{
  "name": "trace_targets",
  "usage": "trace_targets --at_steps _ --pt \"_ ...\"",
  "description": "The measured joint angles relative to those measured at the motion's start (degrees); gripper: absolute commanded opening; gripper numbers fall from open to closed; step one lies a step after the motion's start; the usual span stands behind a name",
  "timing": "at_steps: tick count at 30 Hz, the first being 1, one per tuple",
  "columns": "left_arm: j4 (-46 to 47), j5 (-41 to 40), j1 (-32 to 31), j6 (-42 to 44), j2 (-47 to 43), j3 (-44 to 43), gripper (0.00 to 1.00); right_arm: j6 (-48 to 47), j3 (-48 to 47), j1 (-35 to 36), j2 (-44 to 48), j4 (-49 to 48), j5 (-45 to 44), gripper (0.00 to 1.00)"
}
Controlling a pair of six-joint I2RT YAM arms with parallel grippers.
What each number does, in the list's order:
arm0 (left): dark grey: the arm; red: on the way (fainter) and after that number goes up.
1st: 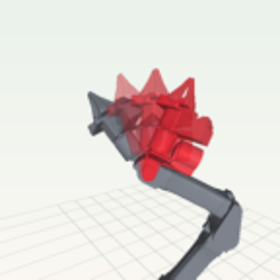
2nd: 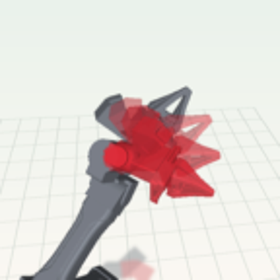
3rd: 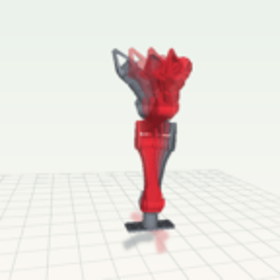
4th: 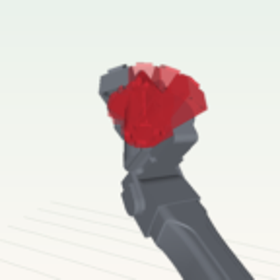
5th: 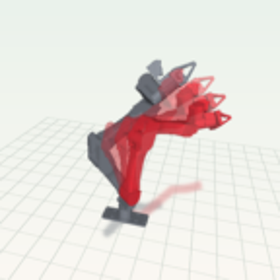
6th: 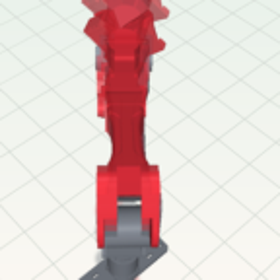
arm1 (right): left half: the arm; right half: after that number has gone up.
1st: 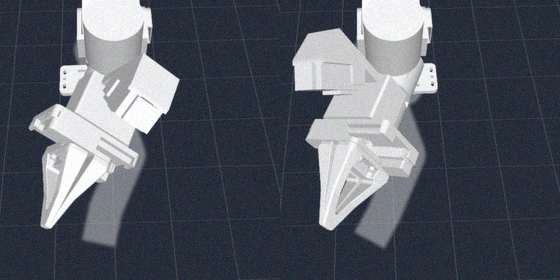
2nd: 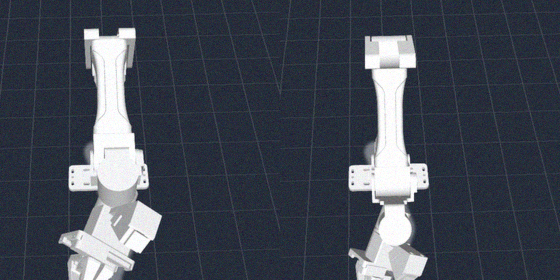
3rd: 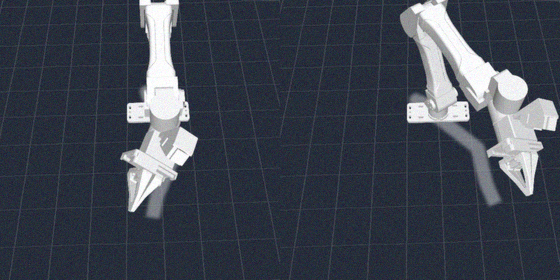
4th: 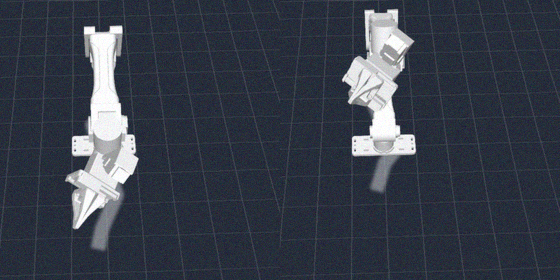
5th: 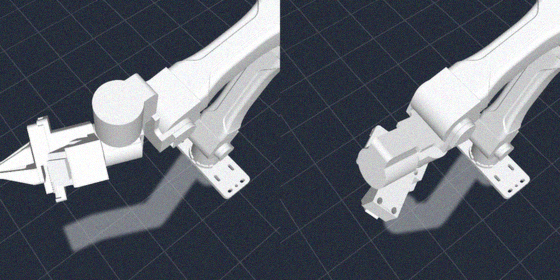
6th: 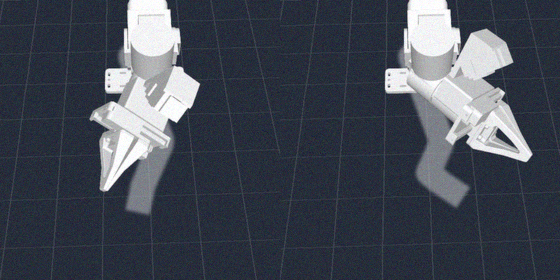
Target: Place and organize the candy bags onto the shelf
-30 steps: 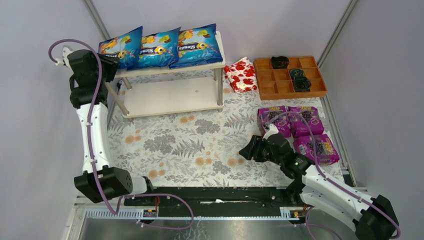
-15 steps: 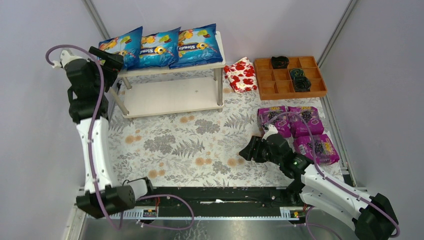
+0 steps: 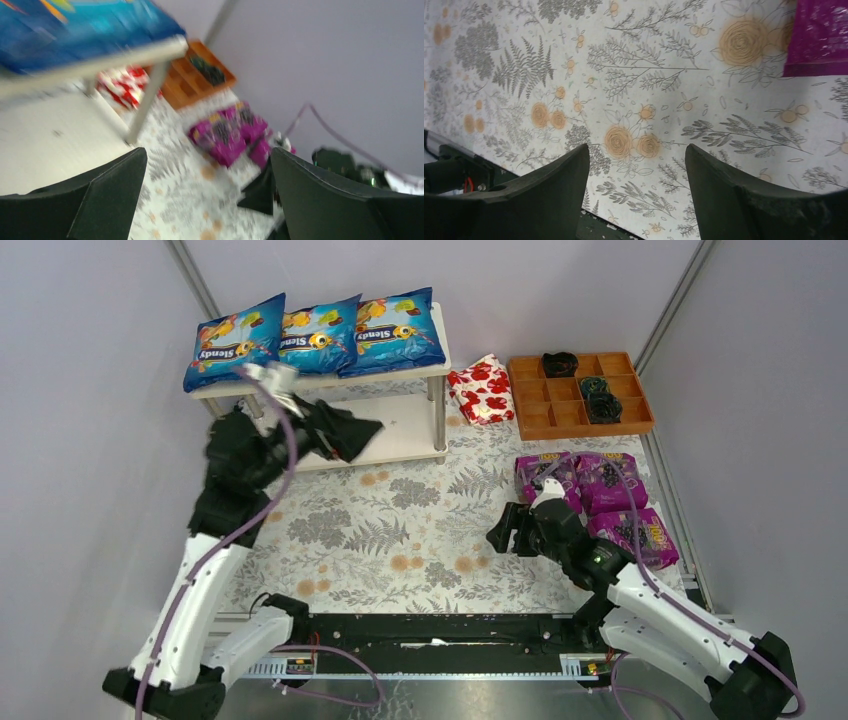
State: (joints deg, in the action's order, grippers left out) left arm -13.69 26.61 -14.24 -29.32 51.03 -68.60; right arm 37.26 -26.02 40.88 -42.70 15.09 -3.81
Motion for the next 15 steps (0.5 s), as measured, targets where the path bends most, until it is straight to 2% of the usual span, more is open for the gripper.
trace_targets --at_steps 4,8,11,15 --pt "0.87 -1.31 -12.33 2.86 3.78 6.73 0.99 -0.96 -1.84 0.00 -1.66 2.16 -3.39 0.86" --pt "-0.94 -5.01 -21.51 5.75 13.07 7.13 0.99 -1.49 -4.07 0.00 -3.82 4.94 -7.78 0.96" --pt "-3.02 -5.73 -23.74 6.78 17.05 7.28 0.99 -1.42 -5.09 0.00 -4.85 6.32 -10.62 1.00" --pt "-2.67 -5.95 -23.56 6.99 16.15 8.41 0.99 -0.74 -5.31 -0.35 -6.58 6.49 -13.25 1.00"
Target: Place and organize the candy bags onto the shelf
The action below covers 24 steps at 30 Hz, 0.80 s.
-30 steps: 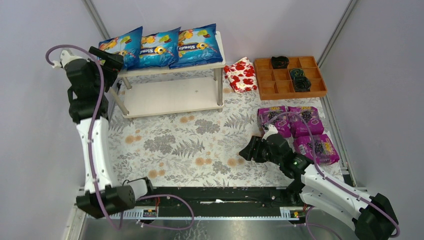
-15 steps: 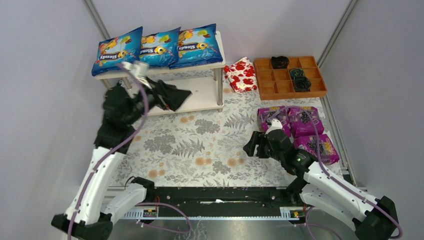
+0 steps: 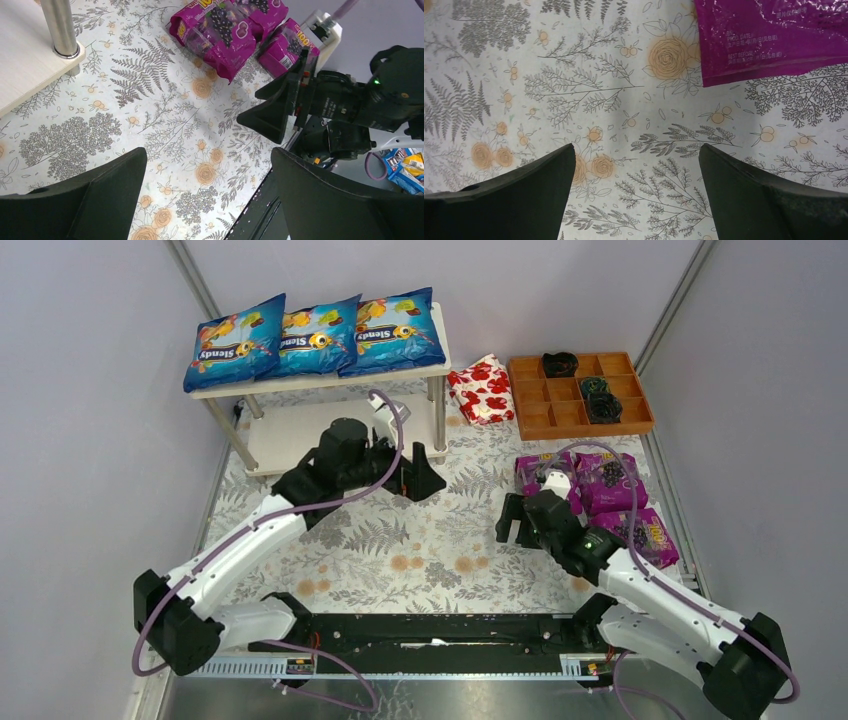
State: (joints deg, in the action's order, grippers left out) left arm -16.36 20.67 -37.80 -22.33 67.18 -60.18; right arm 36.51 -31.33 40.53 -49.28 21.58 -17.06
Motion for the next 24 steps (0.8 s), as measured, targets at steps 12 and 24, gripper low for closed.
trace_targets --at_steps 12,24 --pt "-1.20 -6.25 -9.31 2.84 -2.01 1.40 0.99 -0.76 -3.17 -12.90 -7.48 -1.49 3.43 0.98" --pt "-3.37 -5.86 -9.16 1.86 2.43 -9.44 0.99 -13.70 -20.24 -39.82 -22.51 0.09 14.84 1.00"
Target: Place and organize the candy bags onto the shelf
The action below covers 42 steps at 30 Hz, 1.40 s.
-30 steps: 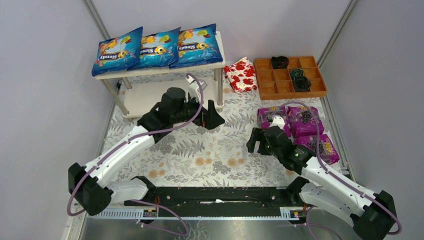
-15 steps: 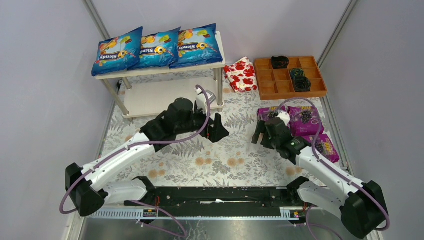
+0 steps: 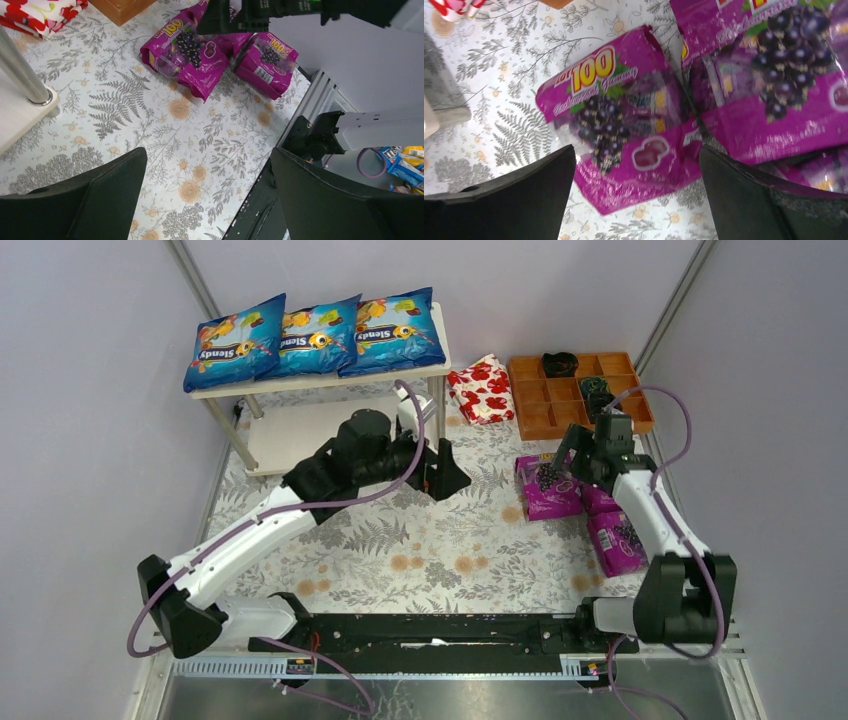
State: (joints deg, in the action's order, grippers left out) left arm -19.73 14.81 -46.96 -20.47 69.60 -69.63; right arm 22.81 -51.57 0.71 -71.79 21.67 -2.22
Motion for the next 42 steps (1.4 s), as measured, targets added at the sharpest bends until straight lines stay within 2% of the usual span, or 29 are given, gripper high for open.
trace_targets --at_steps 8,15,20,23,26,30,34,38,42 --pt "-0.66 0.13 0.00 2.73 4.83 -1.75 0.99 -4.26 -7.91 -6.23 -16.55 -1.62 9.35 0.99" --pt "-1.18 -0.57 0.17 4.39 4.52 1.46 0.99 -5.68 -10.84 -7.10 -23.71 -3.06 15.34 0.81" --pt "-1.14 -0.50 0.57 4.37 4.22 2.27 0.99 -4.94 -6.43 -7.02 -23.80 -9.44 20.59 0.65" --pt "-0.85 -0.44 0.63 4.11 4.15 2.75 0.99 -3.52 -2.71 -5.40 -23.17 -12.98 22.86 0.61" --pt "-0.66 -0.11 0.68 3.74 4.15 3.30 0.99 -1.77 0.00 -0.87 -21.20 -15.85 22.82 0.62" --pt "-0.59 -0.04 0.68 3.45 4.15 3.67 0.99 2.86 5.57 9.05 -17.94 -21.16 23.04 0.64" --pt "-0.11 -0.11 0.68 3.26 4.17 3.67 0.99 9.60 10.54 18.49 -15.63 -26.38 25.09 0.75" --pt "-0.07 -0.72 0.68 2.80 4.42 3.74 0.99 14.75 15.30 21.42 -13.53 -30.42 27.76 0.87" --pt "0.79 -1.20 0.68 0.37 4.33 5.55 0.99 15.08 16.61 21.29 -9.79 -28.61 27.15 0.85"
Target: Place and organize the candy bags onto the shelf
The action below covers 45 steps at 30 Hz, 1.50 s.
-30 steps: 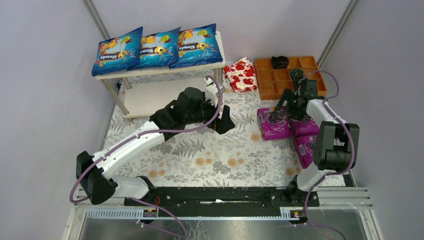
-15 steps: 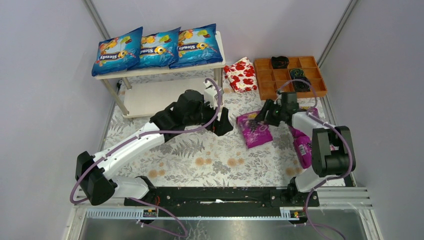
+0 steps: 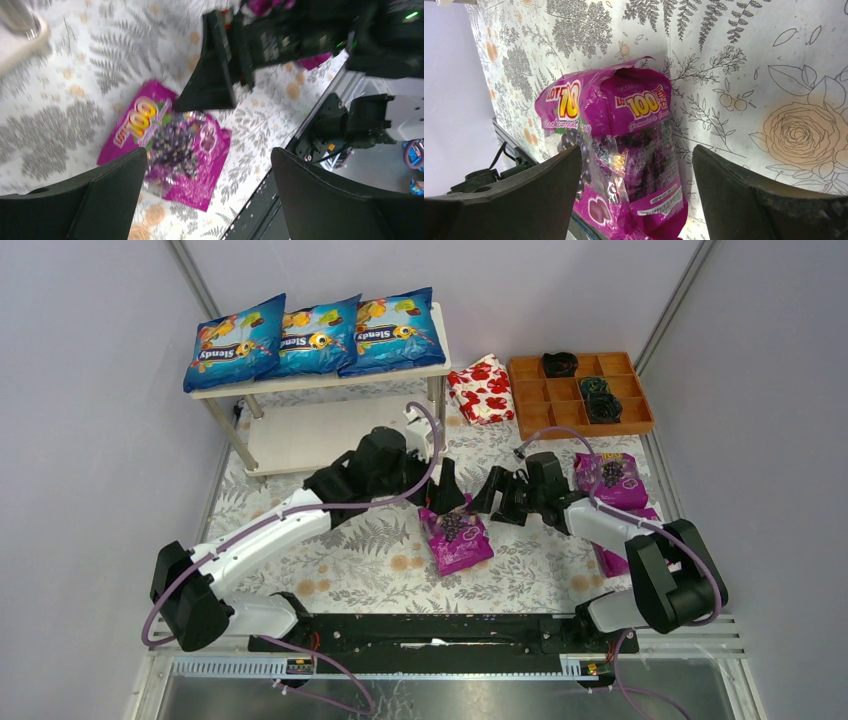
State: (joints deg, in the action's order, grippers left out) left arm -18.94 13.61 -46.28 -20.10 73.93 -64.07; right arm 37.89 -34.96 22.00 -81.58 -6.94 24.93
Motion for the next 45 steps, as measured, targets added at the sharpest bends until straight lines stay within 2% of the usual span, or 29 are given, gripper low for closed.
trace_targets --at_steps 3,7,10,13,16,19,22,27,29,33,37,41,45 --pt "3.06 0.74 0.07 -4.74 -1.79 6.75 0.99 -0.02 0.26 -0.04 1.14 0.28 1.03 0.81" --pt "5.55 2.19 0.11 -12.79 -7.65 21.59 0.99 2.71 5.75 0.87 1.75 -4.26 3.58 0.73" --pt "3.93 0.72 0.11 -16.26 -10.80 26.73 0.99 6.14 9.42 4.24 1.84 -6.78 3.76 0.63" --pt "2.16 -2.47 0.11 -19.15 -14.62 28.33 0.99 9.70 9.75 9.55 0.50 -11.39 3.41 0.59" --pt "2.60 -5.51 0.15 -22.43 -18.99 30.47 0.99 12.85 8.83 15.21 -3.72 -17.22 2.95 0.59" --pt "3.06 -7.26 0.24 -26.45 -22.25 34.45 0.99 15.06 8.00 18.56 -7.17 -22.77 2.73 0.65" --pt "2.16 -8.39 0.33 -30.69 -25.44 39.04 0.99 16.46 9.27 19.26 -7.28 -26.53 1.27 0.69" --pt "-1.25 -10.86 0.55 -35.60 -33.16 42.64 0.99 18.97 12.59 19.26 -7.19 -32.15 -0.24 0.64" --pt "-1.03 -11.43 0.70 -36.70 -34.16 42.95 0.99 21.38 14.88 19.26 -7.89 -37.70 -0.35 0.64" --pt "1.14 -11.76 1.44 -37.03 -30.16 42.84 0.99 25.62 17.73 19.43 -11.04 -46.53 -0.26 0.63" --pt "4.00 -12.13 2.91 -34.71 -19.74 40.19 0.99 27.36 17.86 20.72 -12.33 -49.75 -0.42 0.63" --pt "7.52 -11.02 6.51 -31.50 -8.59 32.79 0.99 28.11 17.97 22.01 -12.39 -50.60 -0.50 0.65" --pt "9.73 -10.62 8.98 -28.15 -2.23 25.46 0.99 27.93 18.08 22.14 -12.26 -50.21 -1.49 0.69"
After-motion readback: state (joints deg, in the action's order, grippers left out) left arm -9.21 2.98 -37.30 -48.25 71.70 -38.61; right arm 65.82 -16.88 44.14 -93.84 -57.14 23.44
